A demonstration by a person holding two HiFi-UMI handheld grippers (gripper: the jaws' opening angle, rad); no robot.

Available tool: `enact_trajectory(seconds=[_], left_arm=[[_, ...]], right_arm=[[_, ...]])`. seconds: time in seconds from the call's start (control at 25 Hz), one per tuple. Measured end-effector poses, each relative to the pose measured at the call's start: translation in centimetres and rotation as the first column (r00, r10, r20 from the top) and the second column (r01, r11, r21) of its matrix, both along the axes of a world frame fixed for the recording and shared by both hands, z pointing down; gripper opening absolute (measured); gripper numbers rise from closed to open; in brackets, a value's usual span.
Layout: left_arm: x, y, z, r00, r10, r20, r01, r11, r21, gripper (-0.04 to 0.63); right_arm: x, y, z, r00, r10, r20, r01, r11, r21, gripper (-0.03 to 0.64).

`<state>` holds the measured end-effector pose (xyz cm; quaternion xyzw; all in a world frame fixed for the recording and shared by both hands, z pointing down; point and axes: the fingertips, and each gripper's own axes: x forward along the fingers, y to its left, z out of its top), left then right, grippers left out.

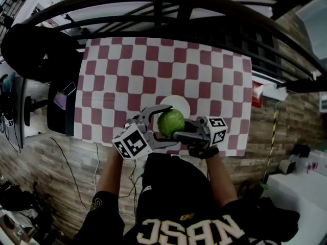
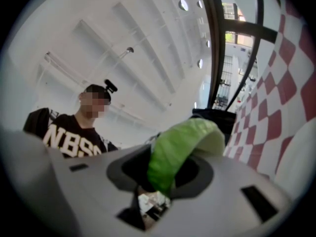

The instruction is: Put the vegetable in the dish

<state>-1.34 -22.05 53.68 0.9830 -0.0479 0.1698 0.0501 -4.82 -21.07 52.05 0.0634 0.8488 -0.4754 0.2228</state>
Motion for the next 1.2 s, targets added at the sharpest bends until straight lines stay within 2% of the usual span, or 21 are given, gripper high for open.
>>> enact_trajectory(seconds=[0.16,0.28,0.44,0.6,0.8,0.92,1.04,1.12,1.2], left_arm=[[0.1,-0.4,0.9,1.000,-0.005,0.028,0.006,1.000,-0.026,0.476],[0.1,-0.8,2.3,0.998,-0.014,0.054,0.017,0.999,-0.049,0.469],[-0.1,-1.6,5.0,0.994,-0.025,0.104,0.033,0.997,-0.077,0.465],[0.1,-1.1,8.2,0.987,0.001,0.158,0.017,0.993,-0.114,0.462],[0.7,-1.1,10.0,0.984,0.026,0.174,-0.002,0.990,-0.140,0.460],[1.1,-1.1,11.0,0.979,0.039,0.199,-0.011,0.990,-0.143,0.459],[1.1,-1.3,12.2,0.969,0.047,0.242,-0.015,0.991,-0.133,0.459],[1.0,-1.4,12.8,0.960,0.052,0.275,-0.018,0.992,-0.122,0.459],[1.2,-1.4,13.4,0.947,0.061,0.314,-0.030,0.994,-0.104,0.457]], right_arm=[[0.1,-0.5,1.0,1.000,0.002,-0.008,-0.002,1.000,-0.030,0.133],[0.2,-1.0,2.3,1.000,-0.012,-0.024,0.009,0.996,-0.085,0.133],[-0.2,-1.9,5.2,0.992,-0.027,-0.125,0.008,0.988,-0.154,0.143],[0.0,-1.7,8.0,0.976,-0.054,-0.213,0.006,0.976,-0.219,0.160],[0.7,-1.9,10.2,0.951,-0.063,-0.303,-0.016,0.968,-0.251,0.195],[1.5,-1.9,11.6,0.917,-0.053,-0.394,-0.042,0.973,-0.229,0.226],[2.7,-2.1,13.3,0.859,-0.027,-0.511,-0.080,0.979,-0.187,0.266],[4.0,-2.7,13.9,0.834,0.020,-0.552,-0.137,0.976,-0.172,0.270],[5.8,-3.8,13.8,0.826,0.098,-0.555,-0.227,0.959,-0.169,0.270]])
